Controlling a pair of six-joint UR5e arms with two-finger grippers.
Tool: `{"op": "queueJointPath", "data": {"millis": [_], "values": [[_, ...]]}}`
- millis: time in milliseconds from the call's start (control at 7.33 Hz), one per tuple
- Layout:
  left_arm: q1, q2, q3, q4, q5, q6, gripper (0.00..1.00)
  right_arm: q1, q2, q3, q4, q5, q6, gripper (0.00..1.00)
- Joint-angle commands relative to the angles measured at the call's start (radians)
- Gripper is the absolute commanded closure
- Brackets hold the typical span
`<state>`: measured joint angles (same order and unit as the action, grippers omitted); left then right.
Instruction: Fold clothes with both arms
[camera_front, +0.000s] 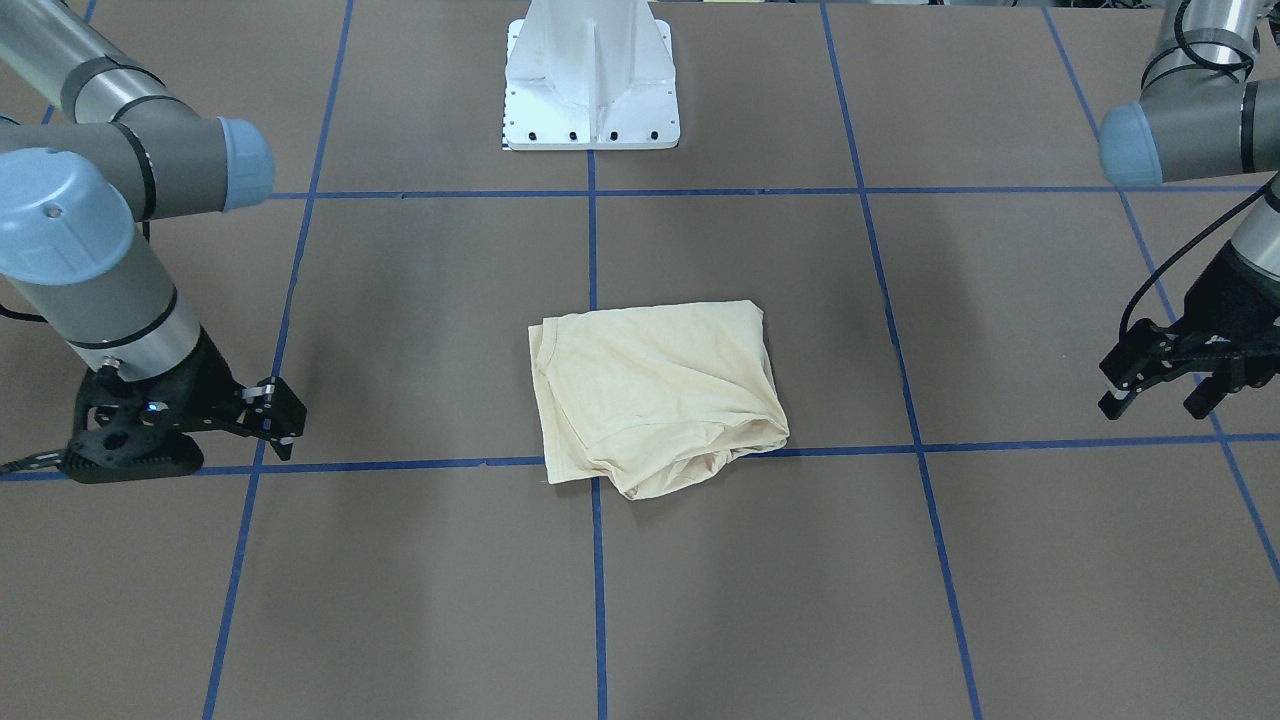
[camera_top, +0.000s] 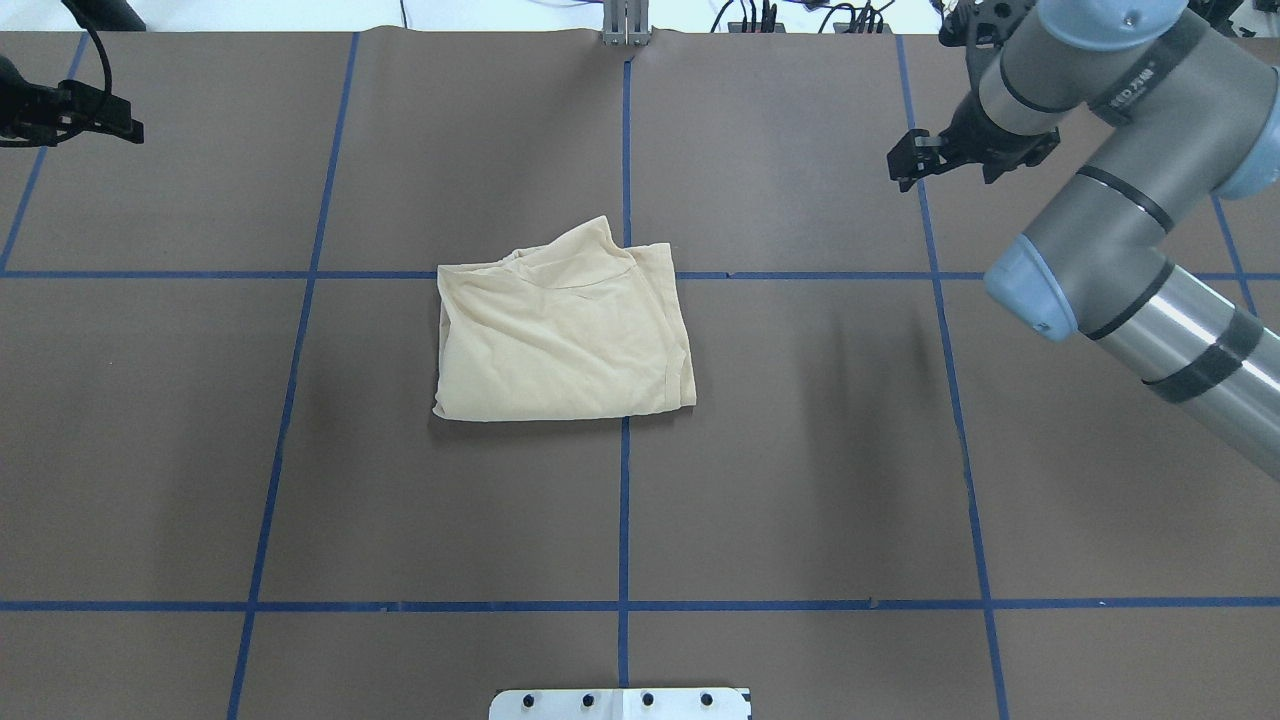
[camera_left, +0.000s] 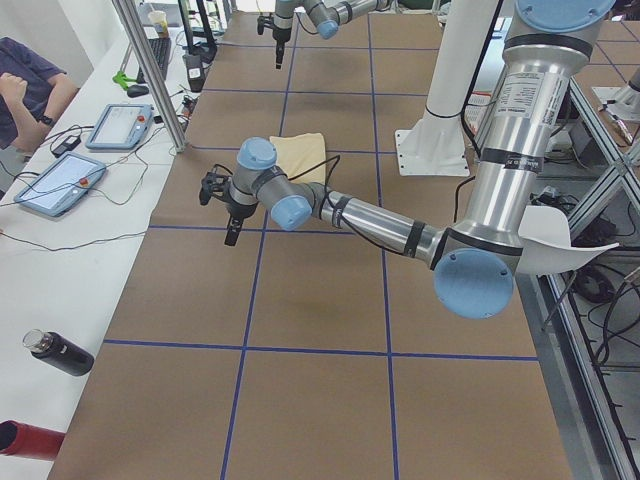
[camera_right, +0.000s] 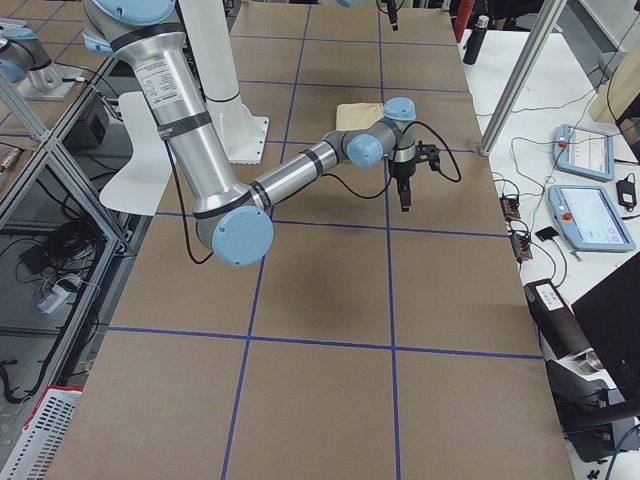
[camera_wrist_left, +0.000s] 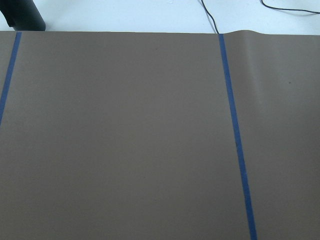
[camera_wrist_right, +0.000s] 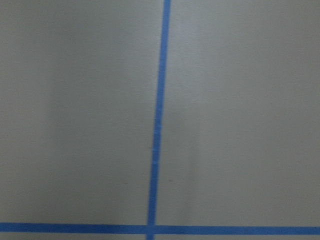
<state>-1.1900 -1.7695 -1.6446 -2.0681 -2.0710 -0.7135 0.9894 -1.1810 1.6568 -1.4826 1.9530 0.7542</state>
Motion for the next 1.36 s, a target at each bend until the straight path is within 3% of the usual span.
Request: {"op": "queueJointPath", "data": {"millis": [0, 273, 545, 682, 818, 955, 1227], "values": [[-0.011, 0.043, 0.017, 0.0, 0.009, 0.114, 0.0, 0.11, -0.086, 0.004, -0.01, 0.001, -0.098, 0.0], [-0.119, 0.035, 0.009, 0.231, 0.011, 0.442, 0.0, 0.19, -0.188, 0.014, -0.016, 0.07, -0.319, 0.0], [-0.23, 0.016, 0.015, 0.421, 0.012, 0.691, 0.0, 0.334, -0.209, 0.006, -0.114, 0.288, -0.453, 0.0], [-0.276, 0.012, 0.017, 0.495, 0.008, 0.81, 0.0, 0.404, -0.251, 0.006, -0.157, 0.376, -0.605, 0.0], [-0.295, 0.018, 0.025, 0.54, -0.039, 0.842, 0.0, 0.457, -0.303, 0.006, -0.166, 0.409, -0.686, 0.0], [-0.319, 0.042, 0.069, 0.546, -0.186, 0.844, 0.0, 0.494, -0.346, 0.003, -0.168, 0.447, -0.731, 0.0], [-0.319, 0.11, 0.086, 0.531, -0.239, 0.853, 0.0, 0.532, -0.419, -0.005, -0.162, 0.501, -0.736, 0.0]]}}
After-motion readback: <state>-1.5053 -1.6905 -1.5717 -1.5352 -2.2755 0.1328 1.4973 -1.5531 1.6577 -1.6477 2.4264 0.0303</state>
